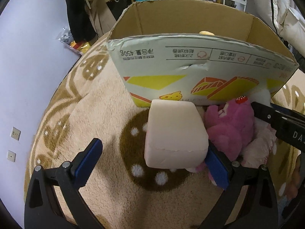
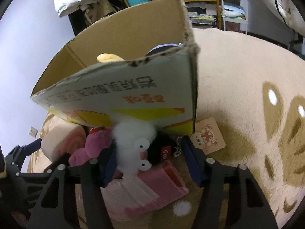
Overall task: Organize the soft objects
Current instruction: 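Close the left gripper on the roll cushion while the right gripper closes on the white-haired plush, then lift the roll cushion with the left tool while the right tool carries the plush over the box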
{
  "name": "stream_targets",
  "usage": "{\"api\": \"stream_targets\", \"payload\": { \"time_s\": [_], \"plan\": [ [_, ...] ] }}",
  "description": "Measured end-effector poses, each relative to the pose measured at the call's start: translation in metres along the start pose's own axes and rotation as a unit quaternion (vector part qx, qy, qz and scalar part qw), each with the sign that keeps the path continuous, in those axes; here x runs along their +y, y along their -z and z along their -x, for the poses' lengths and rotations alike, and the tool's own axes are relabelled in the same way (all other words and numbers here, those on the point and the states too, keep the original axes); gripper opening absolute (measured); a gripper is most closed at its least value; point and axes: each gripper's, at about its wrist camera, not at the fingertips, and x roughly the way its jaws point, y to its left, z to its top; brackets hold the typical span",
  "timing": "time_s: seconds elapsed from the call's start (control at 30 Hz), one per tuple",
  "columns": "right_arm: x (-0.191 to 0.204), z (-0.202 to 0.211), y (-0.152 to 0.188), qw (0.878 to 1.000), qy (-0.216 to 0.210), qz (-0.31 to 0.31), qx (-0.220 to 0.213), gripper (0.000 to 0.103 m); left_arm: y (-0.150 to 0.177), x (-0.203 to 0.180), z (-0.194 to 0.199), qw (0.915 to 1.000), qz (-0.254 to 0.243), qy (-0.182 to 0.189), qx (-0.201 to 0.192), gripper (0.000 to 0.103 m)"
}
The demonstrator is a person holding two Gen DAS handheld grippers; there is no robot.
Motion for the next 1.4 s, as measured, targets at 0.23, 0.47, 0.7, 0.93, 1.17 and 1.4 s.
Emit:
{"api": "stream_targets", "payload": {
  "time_s": [0.23,0.47,0.7,0.93,1.17,1.4],
  "plan": [
    [-0.005,-0.002,-0.003,1.000,-0.012,-0.003,0.010,0.057,0.000,0.006,-0.005,0.9993,0.012,0.034,0.007,0.078],
    [-0.019,0.000,-0.002,0.999,-0.014,-0.041,0.007,0.057,0.004,0.004,-0.008,0.9979,0.007,0.064,0.009,0.051],
    [-0.015,0.011,0.002,1.000,-0.003,-0.017,-0.004,0.055,0.003,0.007,0.004,0.9987,0.013,0.046,-0.014,0.044],
    [-0.009,0.043,0.003,0.999,0.016,0.005,-0.040,0.055,0.007,0.019,0.029,0.9979,0.023,0.042,-0.043,0.040],
    [0.010,0.075,0.003,0.997,0.020,0.045,-0.065,0.055,0.012,0.030,0.070,0.9943,0.032,0.018,-0.100,0.039],
    [0.038,0.116,0.007,0.990,0.036,0.086,-0.109,0.055,0.016,0.050,0.113,0.9878,0.052,-0.008,-0.147,0.035]
  ]
}}
